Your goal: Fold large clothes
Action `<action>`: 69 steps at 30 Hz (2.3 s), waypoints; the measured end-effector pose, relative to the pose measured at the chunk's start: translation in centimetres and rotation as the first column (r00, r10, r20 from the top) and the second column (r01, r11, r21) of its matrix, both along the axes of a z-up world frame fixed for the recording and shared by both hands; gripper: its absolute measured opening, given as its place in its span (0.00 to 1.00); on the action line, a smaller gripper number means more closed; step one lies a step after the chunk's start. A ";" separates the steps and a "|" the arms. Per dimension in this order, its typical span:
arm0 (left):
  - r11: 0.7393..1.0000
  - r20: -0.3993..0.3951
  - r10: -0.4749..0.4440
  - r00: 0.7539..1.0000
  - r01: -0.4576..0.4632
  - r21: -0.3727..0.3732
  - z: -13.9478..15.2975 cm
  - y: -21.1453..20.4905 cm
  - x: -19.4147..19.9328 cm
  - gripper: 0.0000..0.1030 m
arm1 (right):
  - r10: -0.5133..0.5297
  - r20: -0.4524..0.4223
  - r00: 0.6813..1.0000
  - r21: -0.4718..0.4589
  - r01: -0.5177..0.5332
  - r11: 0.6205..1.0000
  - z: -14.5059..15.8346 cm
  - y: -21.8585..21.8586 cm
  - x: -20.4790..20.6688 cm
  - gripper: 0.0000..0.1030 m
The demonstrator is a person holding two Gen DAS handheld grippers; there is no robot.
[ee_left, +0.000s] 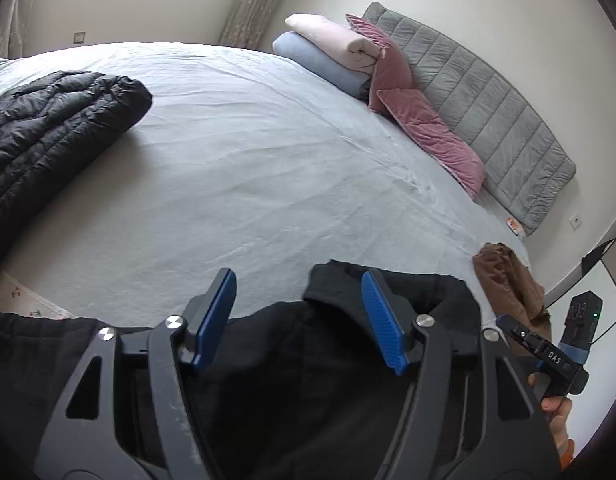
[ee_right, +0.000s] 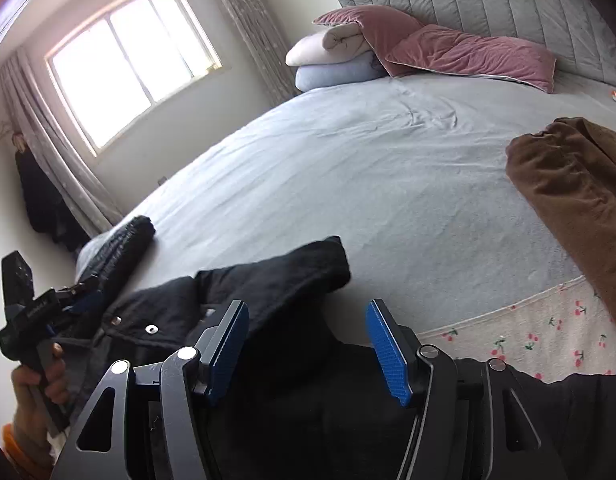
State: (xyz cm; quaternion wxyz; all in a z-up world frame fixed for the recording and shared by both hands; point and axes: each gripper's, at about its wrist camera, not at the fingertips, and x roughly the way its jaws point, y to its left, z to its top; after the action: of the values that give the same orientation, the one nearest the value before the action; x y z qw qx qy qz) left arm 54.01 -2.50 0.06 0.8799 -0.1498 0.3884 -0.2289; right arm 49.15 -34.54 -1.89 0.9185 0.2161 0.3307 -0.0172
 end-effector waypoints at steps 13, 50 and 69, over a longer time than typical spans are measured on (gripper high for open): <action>0.957 -0.112 -0.146 0.983 0.169 0.236 -9.3 -5.0 -3.7 0.12 | 0.028 -0.150 0.988 -0.121 -0.046 0.992 -7.0 3.2 2.5 0.41; 0.899 -0.091 0.111 0.990 -0.061 0.434 3.5 20.8 -27.4 0.84 | 0.031 -0.220 0.975 -0.180 -0.072 0.981 8.4 4.8 -28.4 0.81; 0.969 -0.381 -0.063 0.922 0.149 0.199 -6.9 25.6 -44.9 0.73 | 0.156 -0.455 0.877 0.143 -0.101 0.985 -4.4 4.5 -51.5 0.85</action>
State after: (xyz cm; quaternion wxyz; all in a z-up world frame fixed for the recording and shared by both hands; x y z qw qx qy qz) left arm 9.11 23.10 -6.87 0.7879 -0.0687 0.5788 -0.1986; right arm -2.36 -30.07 -6.25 0.7978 0.2355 0.5549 0.0119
